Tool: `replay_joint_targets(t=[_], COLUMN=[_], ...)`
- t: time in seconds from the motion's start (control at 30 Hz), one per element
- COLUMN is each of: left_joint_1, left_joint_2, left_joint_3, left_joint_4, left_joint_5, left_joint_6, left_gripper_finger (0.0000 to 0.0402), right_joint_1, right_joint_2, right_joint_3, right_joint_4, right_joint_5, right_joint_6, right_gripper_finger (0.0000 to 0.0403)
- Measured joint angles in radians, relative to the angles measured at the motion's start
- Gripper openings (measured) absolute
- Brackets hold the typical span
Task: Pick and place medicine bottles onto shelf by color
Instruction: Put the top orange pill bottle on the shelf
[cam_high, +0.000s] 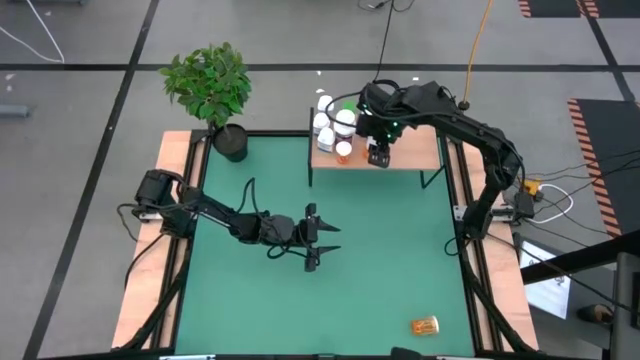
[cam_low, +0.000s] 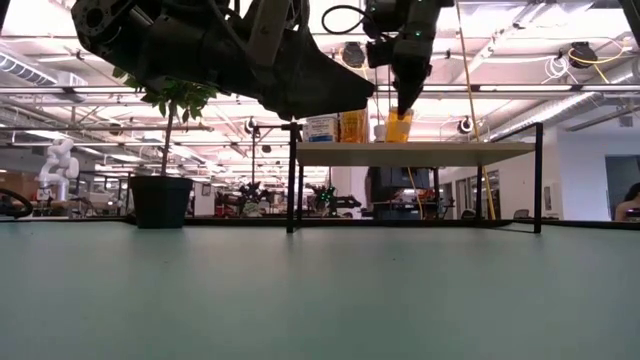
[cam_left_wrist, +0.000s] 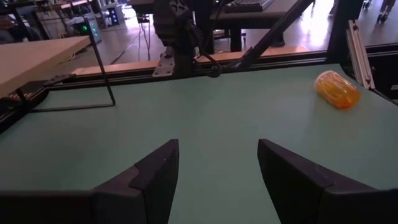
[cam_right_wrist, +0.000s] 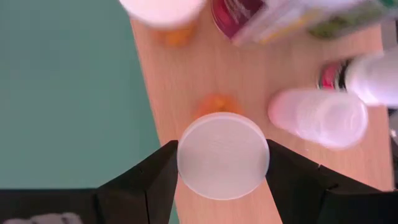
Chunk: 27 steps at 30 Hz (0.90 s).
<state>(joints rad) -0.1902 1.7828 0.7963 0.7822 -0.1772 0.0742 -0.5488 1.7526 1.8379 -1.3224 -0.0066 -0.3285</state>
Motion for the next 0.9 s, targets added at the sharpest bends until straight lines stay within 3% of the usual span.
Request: replay_joint_targets(t=[0.47,0.9], left_joint_1=[0.0,-0.001], left_joint_2=[0.0,0.0], left_joint_3=[0.0,0.0], left_joint_4=[0.0,0.0], left_joint_5=[0.0,0.0], left_joint_6=[0.0,0.0], left_gripper_finger=[0.0221,0.0221], right_joint_1=[-0.001,-0.001], right_joint_2=[0.0,0.0], right_joint_3=[0.006,0.006], right_joint_4=[-0.011,0.069], right_joint_5=[0.002,0.007], right_joint_6=[0.026,0.033], right_gripper_finger=[0.021,0.0286])
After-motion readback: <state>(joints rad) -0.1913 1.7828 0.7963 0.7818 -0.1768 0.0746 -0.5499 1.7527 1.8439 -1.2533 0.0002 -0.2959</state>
